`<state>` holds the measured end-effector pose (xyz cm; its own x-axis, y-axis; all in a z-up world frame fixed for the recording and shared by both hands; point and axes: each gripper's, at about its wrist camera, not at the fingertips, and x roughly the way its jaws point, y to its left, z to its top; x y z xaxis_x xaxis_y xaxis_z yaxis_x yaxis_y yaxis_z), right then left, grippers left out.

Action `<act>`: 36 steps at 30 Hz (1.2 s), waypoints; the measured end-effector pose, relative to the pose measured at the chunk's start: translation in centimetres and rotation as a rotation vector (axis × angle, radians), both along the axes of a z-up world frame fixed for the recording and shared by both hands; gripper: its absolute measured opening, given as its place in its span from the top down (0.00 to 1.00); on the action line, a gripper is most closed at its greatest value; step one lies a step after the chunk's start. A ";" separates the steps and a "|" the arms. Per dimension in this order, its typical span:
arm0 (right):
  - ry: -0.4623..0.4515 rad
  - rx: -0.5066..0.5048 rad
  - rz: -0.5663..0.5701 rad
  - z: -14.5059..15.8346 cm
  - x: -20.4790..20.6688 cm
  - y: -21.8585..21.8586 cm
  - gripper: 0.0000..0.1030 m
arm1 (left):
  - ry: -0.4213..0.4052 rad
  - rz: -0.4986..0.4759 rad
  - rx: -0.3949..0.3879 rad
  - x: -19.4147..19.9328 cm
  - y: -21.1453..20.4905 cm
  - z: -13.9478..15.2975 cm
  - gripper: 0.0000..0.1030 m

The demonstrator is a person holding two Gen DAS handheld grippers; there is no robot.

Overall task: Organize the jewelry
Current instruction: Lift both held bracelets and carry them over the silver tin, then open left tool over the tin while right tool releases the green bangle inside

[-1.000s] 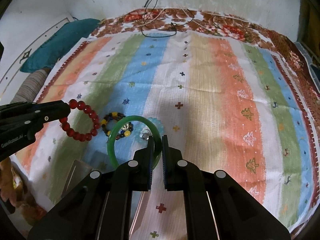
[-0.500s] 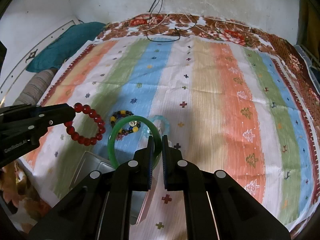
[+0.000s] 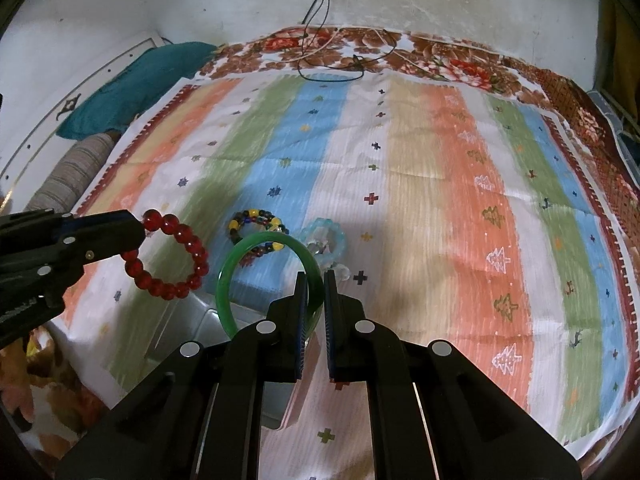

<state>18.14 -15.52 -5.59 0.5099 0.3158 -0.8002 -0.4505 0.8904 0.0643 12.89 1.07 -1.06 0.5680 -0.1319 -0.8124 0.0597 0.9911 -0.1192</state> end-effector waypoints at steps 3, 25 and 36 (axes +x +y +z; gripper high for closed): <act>0.000 0.000 0.001 0.0 -0.2 0.0 0.92 | -0.009 -0.003 -0.007 -0.7 -0.1 0.2 0.87; 0.068 0.022 0.006 -1.1 -1.6 -0.1 0.66 | 0.018 0.064 -0.005 -2.1 0.8 -0.1 0.71; 0.093 0.032 -0.052 -1.5 0.2 -0.9 0.43 | 0.042 0.157 -0.008 -0.4 3.4 -0.8 0.41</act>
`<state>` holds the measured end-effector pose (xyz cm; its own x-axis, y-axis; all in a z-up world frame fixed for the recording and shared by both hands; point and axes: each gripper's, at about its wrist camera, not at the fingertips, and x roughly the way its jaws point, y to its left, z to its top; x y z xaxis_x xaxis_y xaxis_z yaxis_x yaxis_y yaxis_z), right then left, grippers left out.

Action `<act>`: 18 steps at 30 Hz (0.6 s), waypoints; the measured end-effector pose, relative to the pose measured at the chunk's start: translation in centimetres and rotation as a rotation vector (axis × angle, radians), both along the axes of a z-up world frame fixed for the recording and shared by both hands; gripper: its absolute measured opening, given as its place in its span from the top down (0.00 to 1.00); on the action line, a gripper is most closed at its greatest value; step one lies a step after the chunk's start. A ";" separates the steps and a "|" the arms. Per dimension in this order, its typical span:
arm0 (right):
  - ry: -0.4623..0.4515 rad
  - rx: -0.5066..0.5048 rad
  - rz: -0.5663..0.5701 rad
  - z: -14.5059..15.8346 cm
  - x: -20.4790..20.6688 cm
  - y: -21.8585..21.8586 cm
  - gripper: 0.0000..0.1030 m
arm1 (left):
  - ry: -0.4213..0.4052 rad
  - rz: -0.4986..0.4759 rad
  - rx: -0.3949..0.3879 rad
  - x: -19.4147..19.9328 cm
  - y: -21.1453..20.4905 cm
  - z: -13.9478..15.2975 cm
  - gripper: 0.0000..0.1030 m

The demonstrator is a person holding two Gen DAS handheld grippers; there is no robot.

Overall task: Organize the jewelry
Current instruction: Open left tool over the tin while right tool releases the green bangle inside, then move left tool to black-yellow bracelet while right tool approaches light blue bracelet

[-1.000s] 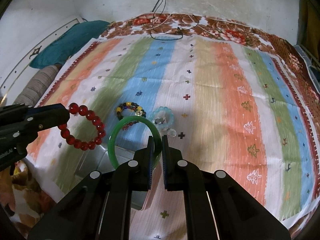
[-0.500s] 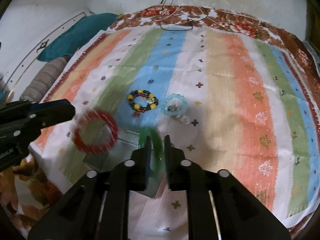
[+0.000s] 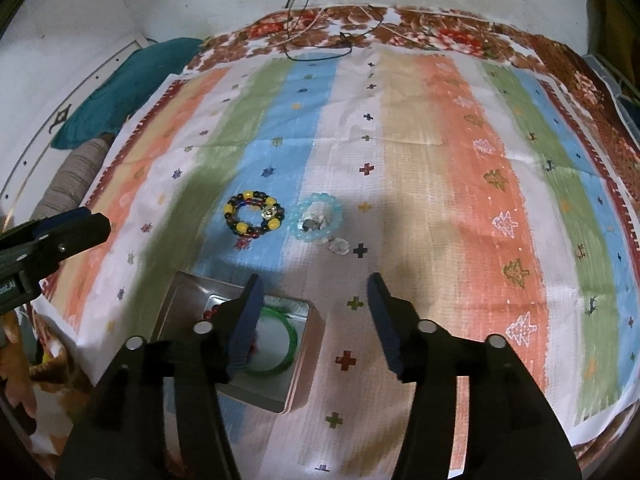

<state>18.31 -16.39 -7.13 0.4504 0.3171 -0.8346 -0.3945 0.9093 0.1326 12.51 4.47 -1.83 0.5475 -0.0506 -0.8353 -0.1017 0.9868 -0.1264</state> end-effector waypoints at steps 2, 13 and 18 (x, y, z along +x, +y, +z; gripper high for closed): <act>-0.004 -0.002 -0.004 0.0 0.2 0.0 0.38 | 0.007 0.011 -0.003 0.3 0.4 -0.2 0.36; -0.014 -0.018 -0.011 0.0 1.3 0.1 0.26 | 0.048 0.048 0.030 2.4 1.3 -1.6 0.30; -0.024 -0.029 -0.005 0.1 2.0 0.5 0.23 | 0.069 0.046 0.070 3.3 1.3 -2.4 0.29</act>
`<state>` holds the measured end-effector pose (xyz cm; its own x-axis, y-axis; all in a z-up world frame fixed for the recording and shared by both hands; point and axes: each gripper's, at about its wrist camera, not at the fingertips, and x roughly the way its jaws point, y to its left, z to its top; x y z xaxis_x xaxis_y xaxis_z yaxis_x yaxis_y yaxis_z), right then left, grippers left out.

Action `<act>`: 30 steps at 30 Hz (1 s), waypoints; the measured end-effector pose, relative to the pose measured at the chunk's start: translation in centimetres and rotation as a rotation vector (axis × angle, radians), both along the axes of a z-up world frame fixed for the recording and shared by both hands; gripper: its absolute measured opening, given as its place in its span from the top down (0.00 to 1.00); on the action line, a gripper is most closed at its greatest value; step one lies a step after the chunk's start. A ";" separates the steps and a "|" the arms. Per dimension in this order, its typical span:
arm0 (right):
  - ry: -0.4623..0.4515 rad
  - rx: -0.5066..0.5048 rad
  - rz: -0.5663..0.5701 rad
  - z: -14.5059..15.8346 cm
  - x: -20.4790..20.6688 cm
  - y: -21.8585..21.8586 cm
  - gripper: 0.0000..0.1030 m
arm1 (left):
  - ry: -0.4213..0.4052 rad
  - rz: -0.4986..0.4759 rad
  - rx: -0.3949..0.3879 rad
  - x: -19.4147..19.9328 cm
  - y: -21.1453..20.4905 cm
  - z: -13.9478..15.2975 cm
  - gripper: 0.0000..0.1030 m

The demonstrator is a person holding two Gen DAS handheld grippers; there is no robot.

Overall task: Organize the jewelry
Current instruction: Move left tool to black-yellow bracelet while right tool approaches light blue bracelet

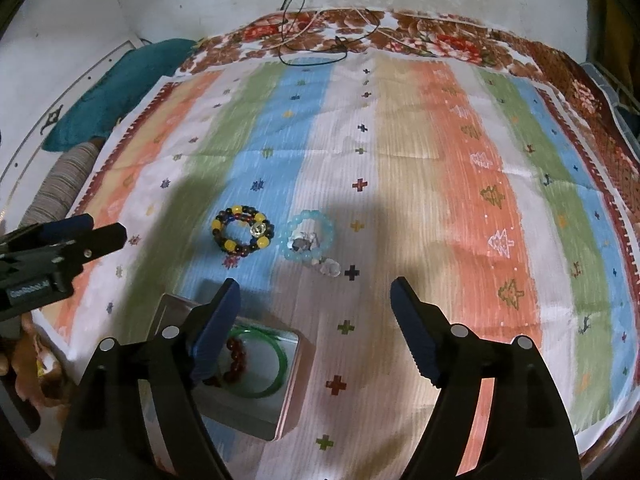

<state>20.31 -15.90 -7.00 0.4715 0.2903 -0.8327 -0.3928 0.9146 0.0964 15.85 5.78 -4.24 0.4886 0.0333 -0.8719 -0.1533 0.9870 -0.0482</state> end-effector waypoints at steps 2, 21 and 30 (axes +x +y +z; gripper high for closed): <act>-0.004 -0.009 -0.002 -0.1 0.4 0.2 0.23 | 0.014 0.002 0.009 0.4 0.1 -0.3 0.29; 0.012 -0.066 -0.023 -2.1 3.3 1.2 0.23 | 0.047 0.035 0.041 3.3 0.8 -2.0 0.29; 0.040 -0.074 -0.026 -3.1 4.8 1.6 0.23 | 0.037 0.067 -0.004 4.7 1.5 -2.7 0.29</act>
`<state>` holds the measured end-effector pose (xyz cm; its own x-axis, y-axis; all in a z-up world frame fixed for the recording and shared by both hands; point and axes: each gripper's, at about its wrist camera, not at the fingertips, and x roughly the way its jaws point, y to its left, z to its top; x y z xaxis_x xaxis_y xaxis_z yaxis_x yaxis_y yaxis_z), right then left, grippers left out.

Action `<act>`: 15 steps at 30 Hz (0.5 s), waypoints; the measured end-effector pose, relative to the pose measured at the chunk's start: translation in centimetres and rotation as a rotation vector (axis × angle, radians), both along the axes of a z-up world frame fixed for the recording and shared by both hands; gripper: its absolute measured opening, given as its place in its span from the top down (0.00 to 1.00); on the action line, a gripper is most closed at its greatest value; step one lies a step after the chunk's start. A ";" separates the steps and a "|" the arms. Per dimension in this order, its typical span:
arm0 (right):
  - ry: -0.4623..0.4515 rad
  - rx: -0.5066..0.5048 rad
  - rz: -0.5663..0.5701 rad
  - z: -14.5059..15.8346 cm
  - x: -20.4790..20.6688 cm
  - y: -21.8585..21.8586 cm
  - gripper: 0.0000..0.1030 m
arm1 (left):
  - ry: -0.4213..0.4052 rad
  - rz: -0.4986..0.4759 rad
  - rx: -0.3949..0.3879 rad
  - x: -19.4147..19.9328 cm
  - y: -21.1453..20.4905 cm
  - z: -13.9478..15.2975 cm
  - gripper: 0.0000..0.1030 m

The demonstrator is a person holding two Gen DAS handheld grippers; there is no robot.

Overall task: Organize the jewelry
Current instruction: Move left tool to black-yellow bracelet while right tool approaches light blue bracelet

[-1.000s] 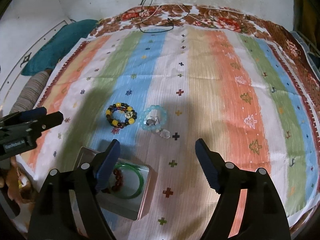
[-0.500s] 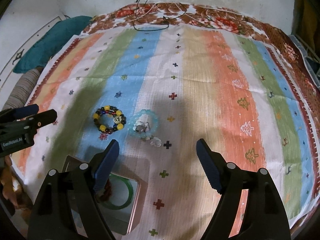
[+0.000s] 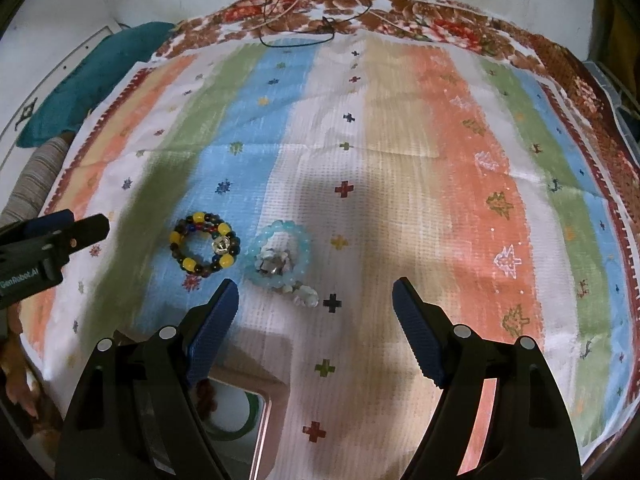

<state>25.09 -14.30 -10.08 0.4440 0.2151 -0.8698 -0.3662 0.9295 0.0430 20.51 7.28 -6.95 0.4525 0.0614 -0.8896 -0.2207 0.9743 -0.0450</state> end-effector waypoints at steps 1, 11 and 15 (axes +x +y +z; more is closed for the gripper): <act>0.002 -0.002 0.000 -0.1 0.2 0.1 0.23 | 0.002 0.000 -0.004 0.2 -0.1 -0.2 0.29; 0.032 -0.014 -0.019 -1.3 1.8 0.5 0.23 | 0.058 0.002 0.006 1.9 0.1 -2.4 0.29; 0.041 -0.024 -0.020 -1.8 2.3 0.7 0.23 | 0.068 0.000 0.005 2.3 0.3 -2.9 0.29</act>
<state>27.38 -13.60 -11.89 0.4122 0.1851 -0.8921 -0.3462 0.9375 0.0346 22.81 7.55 -9.83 0.3913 0.0660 -0.9179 -0.2233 0.9744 -0.0252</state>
